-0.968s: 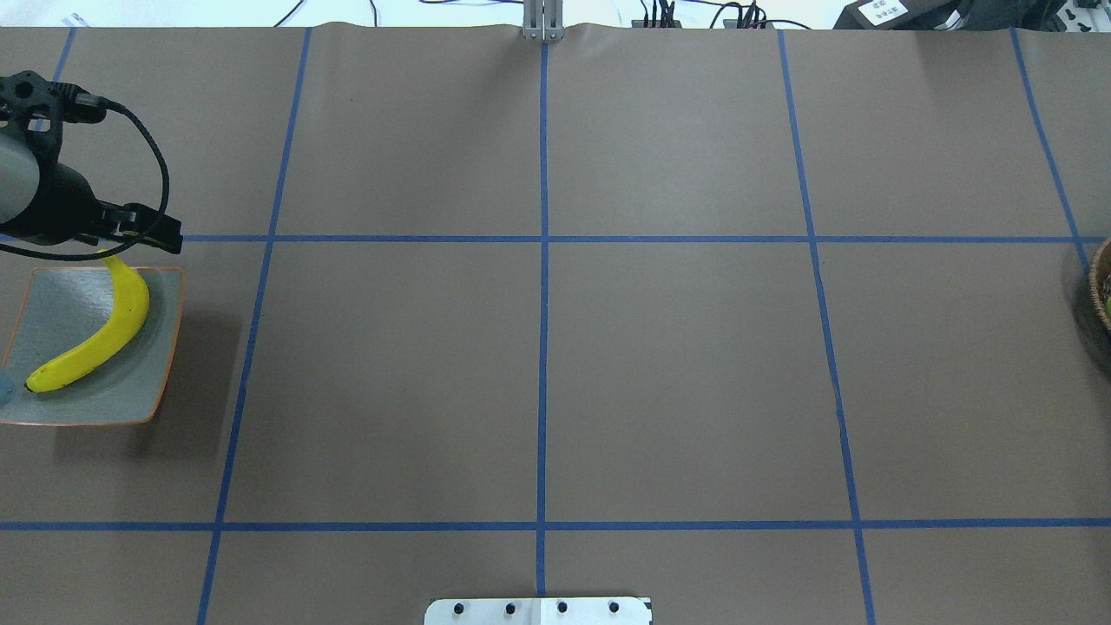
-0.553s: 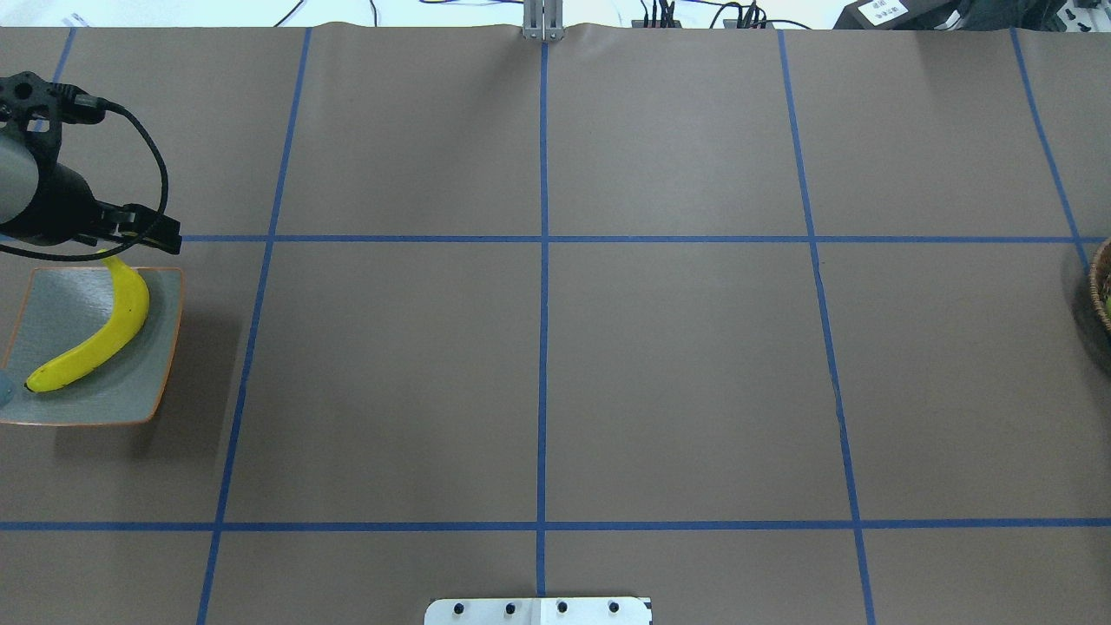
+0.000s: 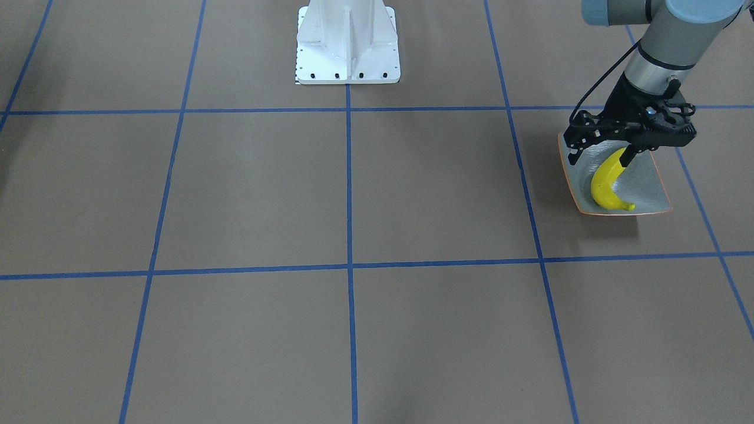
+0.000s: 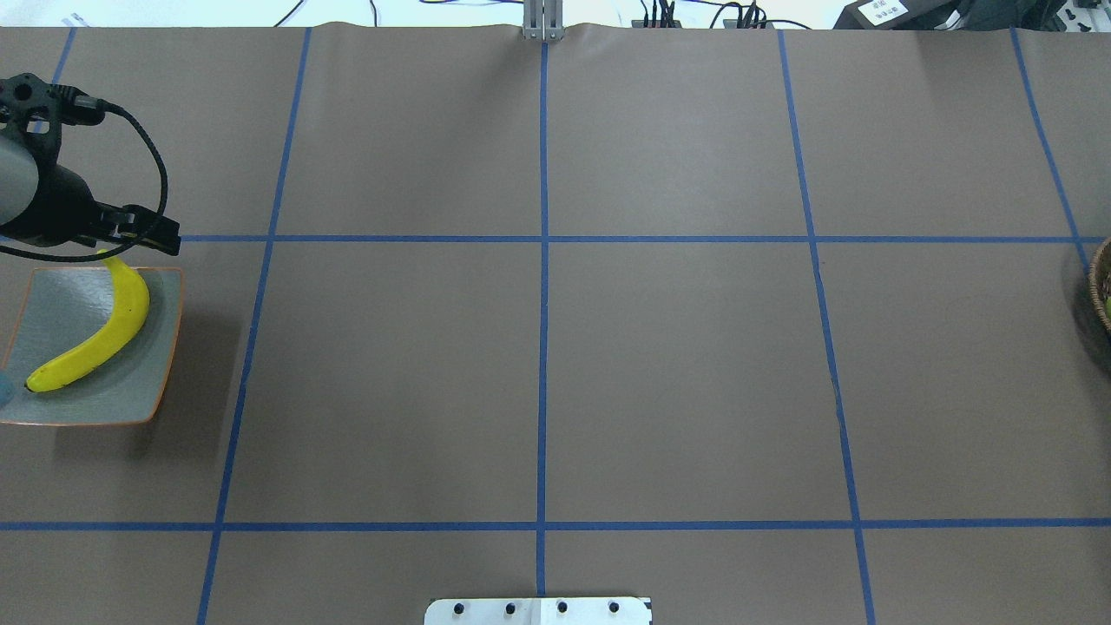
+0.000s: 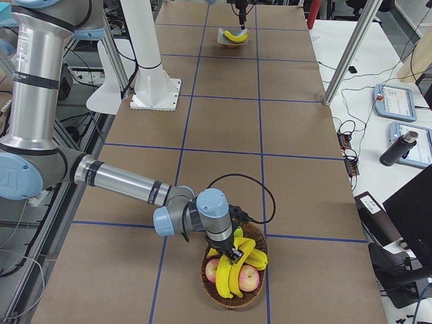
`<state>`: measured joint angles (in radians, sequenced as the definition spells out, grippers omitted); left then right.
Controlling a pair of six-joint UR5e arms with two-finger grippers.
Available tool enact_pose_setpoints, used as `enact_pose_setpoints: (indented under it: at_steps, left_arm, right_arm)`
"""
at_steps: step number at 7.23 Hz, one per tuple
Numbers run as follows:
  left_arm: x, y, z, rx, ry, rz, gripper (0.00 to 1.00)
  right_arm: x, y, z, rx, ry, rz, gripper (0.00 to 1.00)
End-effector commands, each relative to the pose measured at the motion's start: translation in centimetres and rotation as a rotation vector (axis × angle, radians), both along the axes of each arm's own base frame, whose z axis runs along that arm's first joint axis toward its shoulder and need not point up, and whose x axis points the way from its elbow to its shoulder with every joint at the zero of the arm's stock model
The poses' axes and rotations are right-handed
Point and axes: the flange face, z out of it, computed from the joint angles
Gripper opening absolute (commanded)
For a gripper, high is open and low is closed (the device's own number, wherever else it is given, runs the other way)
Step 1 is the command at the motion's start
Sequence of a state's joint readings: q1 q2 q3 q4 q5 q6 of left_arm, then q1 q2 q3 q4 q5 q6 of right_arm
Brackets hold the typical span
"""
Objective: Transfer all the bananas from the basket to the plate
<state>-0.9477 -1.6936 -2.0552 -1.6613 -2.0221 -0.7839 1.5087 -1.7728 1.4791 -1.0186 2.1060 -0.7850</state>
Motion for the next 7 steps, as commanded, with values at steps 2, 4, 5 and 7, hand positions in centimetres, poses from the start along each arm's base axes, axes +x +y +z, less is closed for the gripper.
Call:
enact_pose_setpoints:
  at_steps: [2, 4, 5, 7]
  left_arm:
    - [0.1, 0.0, 0.0, 0.0, 0.001, 0.002, 1.0]
    - [0.0, 0.0, 0.0, -0.002, 0.001, 0.001, 1.0]
    - [0.1, 0.1, 0.1, -0.002, 0.001, 0.003, 1.0]
    - [0.0, 0.1, 0.1, -0.003, 0.002, 0.002, 1.0]
  right_arm:
    - [1.2, -0.5, -2.1, 0.05, 0.004, 0.016, 0.0]
    - [2.8, -0.4, -2.9, 0.066, 0.006, 0.04, 0.0]
    - [3.4, -0.6, -4.4, 0.06, 0.005, 0.053, 0.0]
    - [5.3, -0.4, -7.7, 0.038, 0.005, 0.099, 0.0]
